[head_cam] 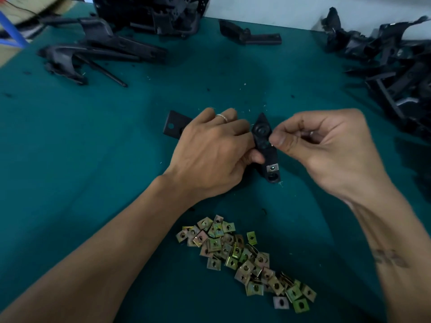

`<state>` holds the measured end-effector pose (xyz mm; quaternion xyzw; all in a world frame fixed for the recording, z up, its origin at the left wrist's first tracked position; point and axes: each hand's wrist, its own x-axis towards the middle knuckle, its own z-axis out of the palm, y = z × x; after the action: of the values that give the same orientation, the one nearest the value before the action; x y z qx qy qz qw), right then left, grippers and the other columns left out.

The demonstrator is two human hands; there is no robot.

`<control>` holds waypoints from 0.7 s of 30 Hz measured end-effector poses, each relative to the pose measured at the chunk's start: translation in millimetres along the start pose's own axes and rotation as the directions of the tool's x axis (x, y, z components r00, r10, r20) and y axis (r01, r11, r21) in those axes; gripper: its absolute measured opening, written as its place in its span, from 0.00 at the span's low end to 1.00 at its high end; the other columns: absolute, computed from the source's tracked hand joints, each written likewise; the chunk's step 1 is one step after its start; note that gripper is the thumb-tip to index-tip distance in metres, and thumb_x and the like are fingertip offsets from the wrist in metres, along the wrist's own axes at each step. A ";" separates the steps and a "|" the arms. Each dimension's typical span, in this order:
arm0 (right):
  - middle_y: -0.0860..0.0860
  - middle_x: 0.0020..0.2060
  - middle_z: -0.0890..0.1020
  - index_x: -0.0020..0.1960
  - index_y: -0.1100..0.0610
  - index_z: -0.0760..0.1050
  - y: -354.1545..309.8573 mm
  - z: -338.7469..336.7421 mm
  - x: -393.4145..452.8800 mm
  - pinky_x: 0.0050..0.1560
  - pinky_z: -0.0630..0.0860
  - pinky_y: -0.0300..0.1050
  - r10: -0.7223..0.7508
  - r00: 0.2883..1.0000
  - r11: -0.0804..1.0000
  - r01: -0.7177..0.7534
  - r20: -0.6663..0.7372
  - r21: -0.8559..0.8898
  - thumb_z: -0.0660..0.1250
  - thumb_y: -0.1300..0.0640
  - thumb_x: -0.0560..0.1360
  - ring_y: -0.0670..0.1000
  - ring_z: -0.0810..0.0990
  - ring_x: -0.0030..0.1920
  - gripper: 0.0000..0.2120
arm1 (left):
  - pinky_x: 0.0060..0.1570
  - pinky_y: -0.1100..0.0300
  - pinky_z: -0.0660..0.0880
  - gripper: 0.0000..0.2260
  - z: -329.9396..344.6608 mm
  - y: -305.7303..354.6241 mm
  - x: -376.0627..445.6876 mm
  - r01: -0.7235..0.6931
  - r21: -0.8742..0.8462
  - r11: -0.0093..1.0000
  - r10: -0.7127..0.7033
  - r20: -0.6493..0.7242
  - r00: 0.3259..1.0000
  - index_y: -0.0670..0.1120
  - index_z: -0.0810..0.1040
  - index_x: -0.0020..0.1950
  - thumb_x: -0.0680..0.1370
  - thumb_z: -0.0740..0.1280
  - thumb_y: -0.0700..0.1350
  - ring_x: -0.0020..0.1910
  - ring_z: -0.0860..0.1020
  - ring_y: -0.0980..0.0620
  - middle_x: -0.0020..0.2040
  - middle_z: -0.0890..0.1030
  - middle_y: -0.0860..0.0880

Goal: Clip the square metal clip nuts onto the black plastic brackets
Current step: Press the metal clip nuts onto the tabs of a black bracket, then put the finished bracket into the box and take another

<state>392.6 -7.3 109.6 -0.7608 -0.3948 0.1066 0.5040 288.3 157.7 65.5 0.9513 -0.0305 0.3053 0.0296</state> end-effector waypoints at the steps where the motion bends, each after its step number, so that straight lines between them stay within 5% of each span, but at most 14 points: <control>1: 0.63 0.31 0.78 0.38 0.51 0.83 -1.2 0.3 -1.2 0.34 0.68 0.52 0.019 1.000 0.999 -0.019 -0.004 0.048 0.80 0.53 0.69 0.54 0.71 0.31 0.06 | 0.43 0.52 0.63 0.21 -0.4 0.1 -0.1 -0.008 -0.016 1.000 0.007 -0.008 1.000 0.45 0.79 0.42 0.84 0.54 0.55 0.41 0.73 0.44 0.42 0.81 0.49; 4: 0.53 0.27 0.78 0.35 0.55 0.82 -3.6 4.8 -1.8 0.34 0.66 0.43 0.116 0.993 0.931 -0.108 -0.002 0.348 0.78 0.53 0.63 0.48 0.70 0.30 0.07 | 0.42 0.52 0.62 0.20 -2.0 -0.2 0.5 -0.020 -0.053 0.998 0.016 -0.068 0.998 0.44 0.78 0.40 0.83 0.55 0.54 0.39 0.73 0.44 0.40 0.80 0.49; 7: 0.57 0.31 0.79 0.33 0.59 0.82 -5.5 9.3 -1.4 0.36 0.58 0.47 0.217 0.975 0.810 -0.210 0.053 0.548 0.79 0.54 0.58 0.52 0.65 0.31 0.10 | 0.40 0.52 0.62 0.18 -2.8 -0.7 0.4 -0.034 -0.075 0.997 0.027 -0.105 0.994 0.44 0.77 0.39 0.82 0.58 0.52 0.38 0.72 0.44 0.38 0.79 0.49; 11: 0.57 0.31 0.80 0.34 0.58 0.81 -12.1 16.9 -3.6 0.36 0.57 0.46 0.255 0.967 0.792 -0.218 0.016 0.571 0.78 0.55 0.59 0.55 0.65 0.33 0.08 | 0.40 0.54 0.60 0.16 -5.1 -1.9 -0.9 0.003 -0.095 0.995 -0.011 -0.088 0.996 0.45 0.76 0.38 0.82 0.58 0.51 0.38 0.72 0.44 0.37 0.78 0.50; 13: 0.53 0.29 0.81 0.37 0.62 0.78 -13.4 21.8 -5.2 0.33 0.69 0.39 0.256 0.966 0.788 -0.192 -0.027 0.585 0.76 0.59 0.64 0.50 0.74 0.28 0.08 | 0.40 0.54 0.61 0.14 -5.5 -2.0 -0.5 0.023 -0.096 0.995 -0.031 -0.079 0.996 0.46 0.77 0.39 0.82 0.60 0.49 0.39 0.73 0.44 0.38 0.79 0.50; 15: 0.51 0.26 0.81 0.39 0.63 0.77 -14.1 29.5 -6.7 0.37 0.79 0.44 0.278 0.959 0.751 -0.183 -0.053 0.634 0.73 0.61 0.67 0.48 0.78 0.27 0.08 | 0.40 0.52 0.64 0.14 -5.4 -2.0 0.4 0.047 -0.099 0.994 -0.054 -0.071 0.996 0.46 0.77 0.39 0.81 0.60 0.49 0.40 0.74 0.44 0.38 0.79 0.51; 18: 0.51 0.27 0.80 0.40 0.64 0.77 -13.7 42.5 -9.0 0.44 0.79 0.51 0.314 0.946 0.697 -0.177 -0.074 0.695 0.72 0.61 0.71 0.54 0.78 0.31 0.06 | 0.41 0.50 0.66 0.14 -5.2 -2.7 0.4 0.078 -0.117 0.990 -0.086 -0.071 0.994 0.46 0.76 0.39 0.82 0.59 0.49 0.41 0.75 0.43 0.38 0.79 0.50; 21: 0.55 0.33 0.82 0.39 0.62 0.80 -12.0 48.6 -11.4 0.49 0.76 0.56 0.272 0.952 0.768 -0.126 -0.143 0.628 0.73 0.60 0.74 0.56 0.78 0.37 0.07 | 0.40 0.51 0.66 0.14 -5.6 -3.6 -0.5 0.078 -0.131 0.988 -0.088 -0.069 0.994 0.46 0.75 0.39 0.81 0.59 0.50 0.40 0.74 0.43 0.38 0.78 0.50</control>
<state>351.8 20.0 94.3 -0.6012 -0.1959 0.1947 0.7498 284.9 161.7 69.6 0.9358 -0.0091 0.3366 0.1042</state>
